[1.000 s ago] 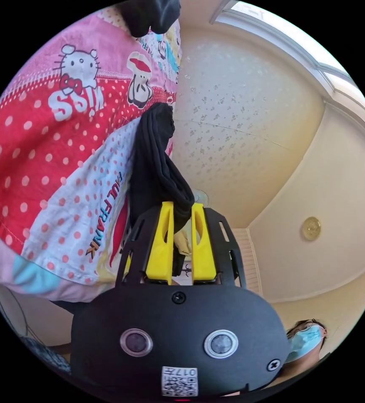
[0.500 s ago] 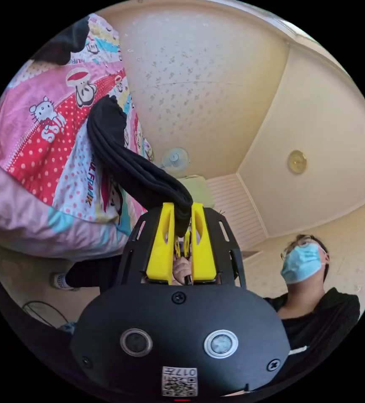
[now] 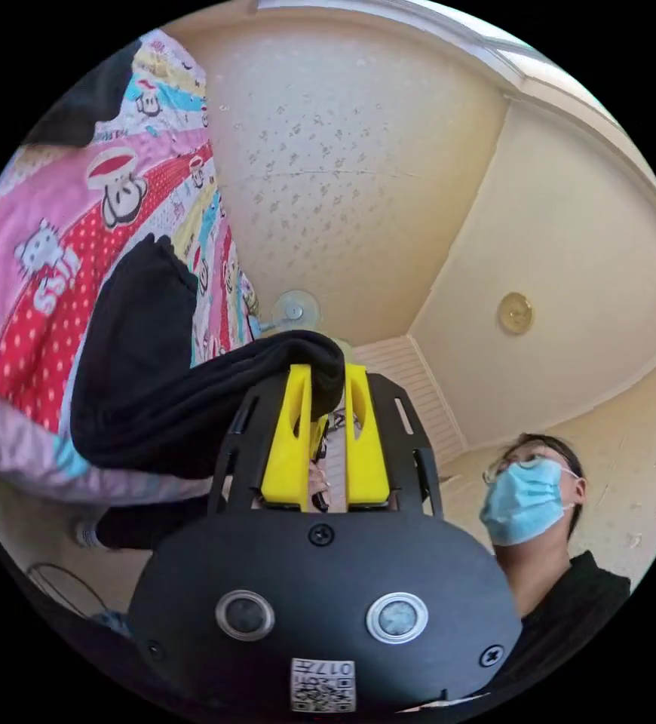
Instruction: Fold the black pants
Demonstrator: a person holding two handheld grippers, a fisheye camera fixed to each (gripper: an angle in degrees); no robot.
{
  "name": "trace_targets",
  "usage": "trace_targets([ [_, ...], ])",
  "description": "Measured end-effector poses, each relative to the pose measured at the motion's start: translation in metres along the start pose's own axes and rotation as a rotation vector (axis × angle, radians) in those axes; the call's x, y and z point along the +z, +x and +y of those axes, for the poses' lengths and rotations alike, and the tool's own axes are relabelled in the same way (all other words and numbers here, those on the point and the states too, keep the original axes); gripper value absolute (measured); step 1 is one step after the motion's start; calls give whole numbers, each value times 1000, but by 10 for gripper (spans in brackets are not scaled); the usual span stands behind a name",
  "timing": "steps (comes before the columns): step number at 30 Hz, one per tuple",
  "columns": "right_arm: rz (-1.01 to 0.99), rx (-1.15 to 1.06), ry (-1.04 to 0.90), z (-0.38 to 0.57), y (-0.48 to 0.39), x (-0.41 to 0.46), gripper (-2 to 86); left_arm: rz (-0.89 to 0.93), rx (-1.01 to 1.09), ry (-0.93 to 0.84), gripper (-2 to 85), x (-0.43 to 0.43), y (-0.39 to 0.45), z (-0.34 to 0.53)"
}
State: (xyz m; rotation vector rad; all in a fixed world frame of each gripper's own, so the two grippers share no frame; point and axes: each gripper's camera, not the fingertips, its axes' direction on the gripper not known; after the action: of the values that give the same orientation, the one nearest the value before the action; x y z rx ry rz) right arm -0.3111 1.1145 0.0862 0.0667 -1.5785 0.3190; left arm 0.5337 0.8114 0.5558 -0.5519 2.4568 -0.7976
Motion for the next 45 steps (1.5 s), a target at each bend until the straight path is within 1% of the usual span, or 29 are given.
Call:
trace_targets([
  [2,7,109,116,-68,30,20,65,-44,25,49,36,36,-23,-44],
  [3,30,111,141,-85,38,25,68,13,23,128,28,54,-47,-64],
  [5,99,54,197,-139,76,38,79,128,18,179,48,82,-85,-87],
  [8,26,82,243,-143,113,48,85,117,-72,79,79,118,-117,-85],
  [10,36,-61,172,-130,98,62,82,72,35,36,76,125,-102,-67],
  [12,190,-220,100,-102,73,79,81,-138,214,-69,73,131,-66,-43],
  [13,342,-335,67,-77,56,94,82,-210,259,-100,73,134,-56,-38],
  [14,528,-461,38,-50,43,110,87,-378,360,-180,73,146,-39,-26],
  [15,636,-510,29,-37,40,119,89,-561,448,-276,72,163,-27,-12],
  [16,864,-585,31,-11,41,136,93,-654,484,-322,73,173,-25,-4],
  [17,1082,-655,37,13,52,153,97,-830,551,-399,75,192,-27,14],
  [18,1186,-686,30,23,61,161,99,-987,616,-465,75,210,-39,36],
  [19,1414,-727,3,36,87,176,103,-1035,657,-491,75,217,-46,47],
  [20,1620,-760,-27,46,120,187,107,-1049,746,-454,74,221,-55,70],
  [21,1693,-762,4,50,134,190,119,-1045,812,-368,70,216,-55,87],
  [22,1711,-780,44,58,148,195,142,-1054,821,-344,66,215,-54,92],
  [25,1706,-738,-8,61,152,214,145,-1094,817,-371,59,229,-47,98],
  [27,1692,-707,5,68,145,221,140,-1068,698,-405,44,223,-39,89],
  [29,1608,-796,63,104,125,233,126,-1061,590,-417,16,209,-26,84],
  [30,1578,-829,78,115,121,235,123,-1036,566,-382,1,197,-17,88],
  [31,1521,-868,102,135,117,236,116,-1015,566,-354,-1,191,-13,92],
  [33,1463,-850,66,153,128,234,98,-950,569,-299,-7,176,-15,114],
  [35,1558,-745,-74,158,170,229,81,-969,555,-346,-8,178,-35,128],
  [36,1570,-750,-102,161,181,228,78,-946,557,-313,-8,171,-43,138],
  [38,1588,-825,-41,184,195,227,72,-890,540,-261,-8,156,-47,144],
  [39,1627,-832,-57,187,197,233,71,-870,514,-264,-8,148,-48,143],
  [41,1811,-893,-136,197,205,259,70,-840,463,-262,-6,137,-48,141],
  [43,1846,-906,-125,203,211,263,69,-792,380,-233,-1,120,-48,137],
  [45,1790,-919,-52,210,214,252,69,-732,295,-73,32,85,-43,141],
])
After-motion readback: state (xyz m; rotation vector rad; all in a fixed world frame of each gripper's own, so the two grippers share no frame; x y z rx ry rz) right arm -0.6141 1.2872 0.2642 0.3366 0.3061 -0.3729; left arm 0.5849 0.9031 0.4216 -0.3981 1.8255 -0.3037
